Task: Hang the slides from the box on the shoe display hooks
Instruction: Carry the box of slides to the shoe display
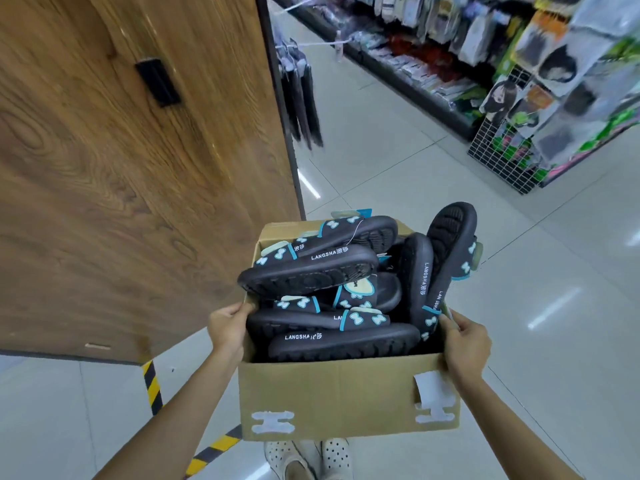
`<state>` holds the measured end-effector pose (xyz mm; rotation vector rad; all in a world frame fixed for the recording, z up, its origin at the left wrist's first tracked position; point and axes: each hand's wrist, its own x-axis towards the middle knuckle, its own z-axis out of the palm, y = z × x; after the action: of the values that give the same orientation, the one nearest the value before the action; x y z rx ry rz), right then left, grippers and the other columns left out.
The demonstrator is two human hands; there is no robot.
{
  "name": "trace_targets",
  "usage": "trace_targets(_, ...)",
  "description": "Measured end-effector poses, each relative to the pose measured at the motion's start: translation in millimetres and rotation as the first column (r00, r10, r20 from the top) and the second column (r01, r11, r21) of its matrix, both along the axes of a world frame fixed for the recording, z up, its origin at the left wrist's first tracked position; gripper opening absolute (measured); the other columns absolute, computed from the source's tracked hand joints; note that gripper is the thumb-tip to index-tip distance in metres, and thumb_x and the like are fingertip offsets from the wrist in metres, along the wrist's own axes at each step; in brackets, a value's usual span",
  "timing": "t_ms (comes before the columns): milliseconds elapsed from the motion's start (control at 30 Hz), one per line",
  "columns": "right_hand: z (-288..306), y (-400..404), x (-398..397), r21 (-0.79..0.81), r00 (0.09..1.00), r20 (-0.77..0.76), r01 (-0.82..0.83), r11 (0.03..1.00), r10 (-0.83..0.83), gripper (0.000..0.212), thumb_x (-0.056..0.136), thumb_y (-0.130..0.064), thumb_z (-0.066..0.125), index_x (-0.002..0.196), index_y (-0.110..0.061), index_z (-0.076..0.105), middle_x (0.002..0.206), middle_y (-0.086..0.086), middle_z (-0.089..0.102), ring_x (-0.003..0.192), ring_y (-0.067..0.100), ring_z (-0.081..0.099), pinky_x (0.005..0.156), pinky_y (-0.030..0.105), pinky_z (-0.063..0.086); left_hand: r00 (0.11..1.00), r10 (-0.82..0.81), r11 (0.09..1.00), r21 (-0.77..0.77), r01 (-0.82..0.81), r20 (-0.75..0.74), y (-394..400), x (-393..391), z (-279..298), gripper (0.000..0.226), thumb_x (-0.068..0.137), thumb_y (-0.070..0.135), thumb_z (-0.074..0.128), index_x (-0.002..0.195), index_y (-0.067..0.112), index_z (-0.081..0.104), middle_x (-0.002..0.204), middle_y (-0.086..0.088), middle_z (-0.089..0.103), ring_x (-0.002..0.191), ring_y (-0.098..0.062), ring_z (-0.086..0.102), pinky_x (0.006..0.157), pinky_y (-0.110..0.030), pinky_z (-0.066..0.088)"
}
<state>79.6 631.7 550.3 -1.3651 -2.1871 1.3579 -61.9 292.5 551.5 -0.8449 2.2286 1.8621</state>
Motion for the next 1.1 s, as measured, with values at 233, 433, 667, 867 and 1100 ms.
trace_targets(233, 12, 52, 16, 0.011, 0.986, 0.041, 0.159, 0.987, -0.160, 0.023, 0.095, -0.018, 0.061, 0.112, -0.019, 0.076, 0.073, 0.013, 0.070, 0.072, 0.027, 0.059, 0.058, 0.029, 0.039, 0.992, -0.117, 0.993, 0.010, 0.117, 0.039, 79, -29, 6, 0.013, 0.083, -0.002, 0.068, 0.073, 0.005, 0.069, 0.073, 0.004, 0.059, 0.071, -0.010, 0.049, 0.058, -0.023, 0.039)
trace_targets(433, 9, 101, -9, 0.026, 0.957, 0.100, 0.269, 0.963, -0.271, 0.025, 0.094, -0.021, 0.061, 0.116, -0.019, 0.075, 0.071, 0.010, 0.068, 0.074, 0.029, 0.060, 0.066, 0.033, 0.041, 0.972, -0.217, 0.976, 0.023, 0.216, 0.088, 148, -84, -6, 0.016, 0.084, -0.003, 0.067, 0.072, 0.007, 0.069, 0.054, 0.018, 0.058, 0.070, -0.008, 0.050, 0.058, -0.021, 0.041)
trace_targets(667, 19, 168, -79, 0.036, 0.921, 0.186, 0.342, 0.939, -0.343, 0.022, 0.091, -0.019, 0.058, 0.072, -0.014, 0.069, 0.061, 0.015, 0.058, 0.069, 0.036, 0.055, 0.060, 0.034, 0.041, 0.950, -0.297, 0.954, -0.022, 0.300, 0.100, 237, -172, 0, 0.027, 0.084, 0.000, 0.069, 0.065, 0.019, 0.064, 0.077, 0.002, 0.056, 0.077, -0.014, 0.047, 0.060, -0.027, 0.037)
trace_targets(867, 30, 230, -147, 0.028, 0.922, 0.169, 0.349, 0.937, -0.348, 0.024, 0.091, -0.017, 0.058, 0.068, -0.020, 0.064, 0.054, 0.005, 0.052, 0.063, 0.029, 0.050, 0.055, 0.028, 0.038, 0.935, -0.343, 0.936, -0.048, 0.348, 0.088, 306, -246, 7, 0.019, 0.085, -0.002, 0.065, 0.074, 0.011, 0.058, 0.078, -0.001, 0.053, 0.075, -0.016, 0.046, 0.056, -0.022, 0.033)
trace_targets(1100, 25, 318, -239, 0.002, 0.937, 0.155, 0.316, 0.949, -0.312, 0.020, 0.091, -0.017, 0.059, 0.081, -0.022, 0.075, 0.061, 0.006, 0.063, 0.072, 0.031, 0.059, 0.062, 0.033, 0.039, 0.935, -0.332, 0.927, -0.141, 0.349, 0.129, 388, -339, -5, 0.017, 0.087, 0.008, 0.066, 0.072, 0.013, 0.070, 0.082, -0.002, 0.061, 0.080, -0.018, 0.052, 0.061, -0.030, 0.039)
